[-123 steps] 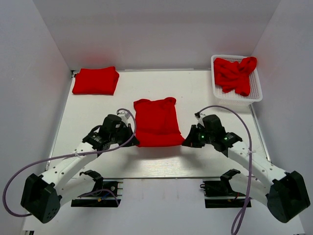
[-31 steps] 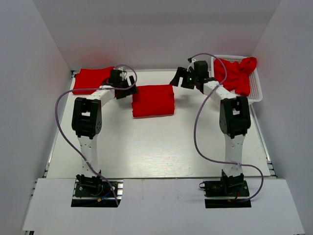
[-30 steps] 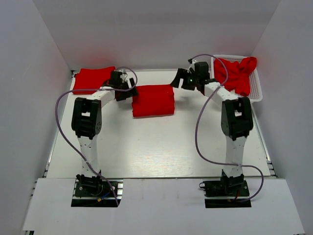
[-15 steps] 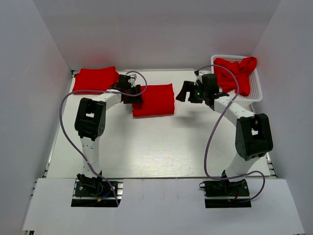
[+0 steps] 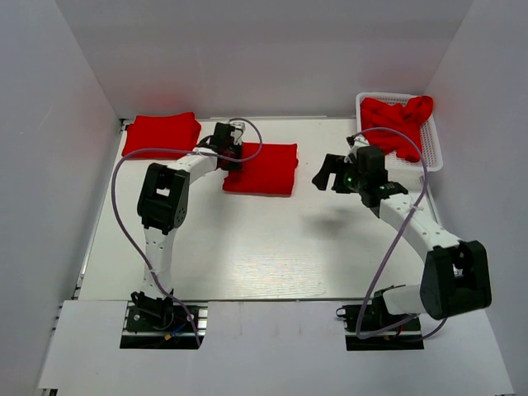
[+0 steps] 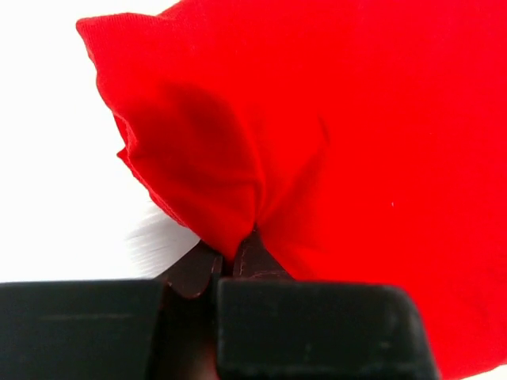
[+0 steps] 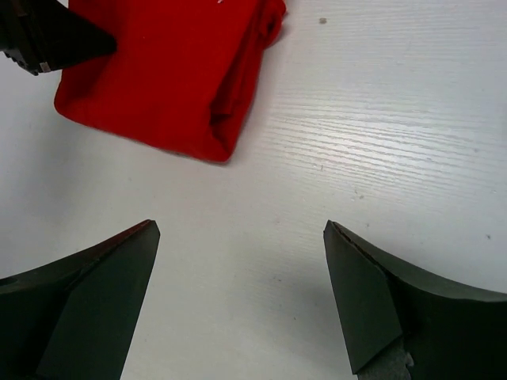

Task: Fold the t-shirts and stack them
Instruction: Put the neatly folded tshirt into the corner of the board with the left arm

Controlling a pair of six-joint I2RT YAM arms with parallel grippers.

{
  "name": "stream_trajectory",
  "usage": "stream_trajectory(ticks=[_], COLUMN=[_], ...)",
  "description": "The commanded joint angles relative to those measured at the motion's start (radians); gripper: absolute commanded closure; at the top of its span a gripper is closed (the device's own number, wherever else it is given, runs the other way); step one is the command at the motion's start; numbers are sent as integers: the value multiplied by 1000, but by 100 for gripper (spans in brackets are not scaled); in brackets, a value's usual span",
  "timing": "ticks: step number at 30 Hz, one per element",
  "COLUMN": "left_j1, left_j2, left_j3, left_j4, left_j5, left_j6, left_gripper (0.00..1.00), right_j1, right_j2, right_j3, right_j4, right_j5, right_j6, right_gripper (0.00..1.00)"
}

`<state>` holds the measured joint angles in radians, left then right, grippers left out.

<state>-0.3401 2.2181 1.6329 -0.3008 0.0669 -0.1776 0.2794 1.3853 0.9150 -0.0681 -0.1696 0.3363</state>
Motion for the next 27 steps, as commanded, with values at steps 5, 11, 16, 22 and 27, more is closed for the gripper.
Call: stream_trajectory(ticks=[5, 11, 16, 22, 27], left_j1=[33, 53, 85, 130, 187], left_j2=[-70, -55, -24, -24, -43], left_j3=[180, 414, 545, 590, 559], left_j4=[-93, -217, -262, -271, -196], left_j5=[-140, -228, -277, -312, -312], left_j6=[191, 335, 446, 529, 581], left_gripper=[100, 100, 100, 100, 100], right_j1=[-6, -5, -5, -6, -5], right_j2=[-173, -210, -249, -290, -296], right_j3=[-97, -71, -41, 1, 28], right_j4=[5, -97, -163, -207, -231], right_j5=[117, 204, 257, 308, 315], right_j6=[-14, 1, 3, 13, 40], right_gripper=[10, 10, 10, 10, 10])
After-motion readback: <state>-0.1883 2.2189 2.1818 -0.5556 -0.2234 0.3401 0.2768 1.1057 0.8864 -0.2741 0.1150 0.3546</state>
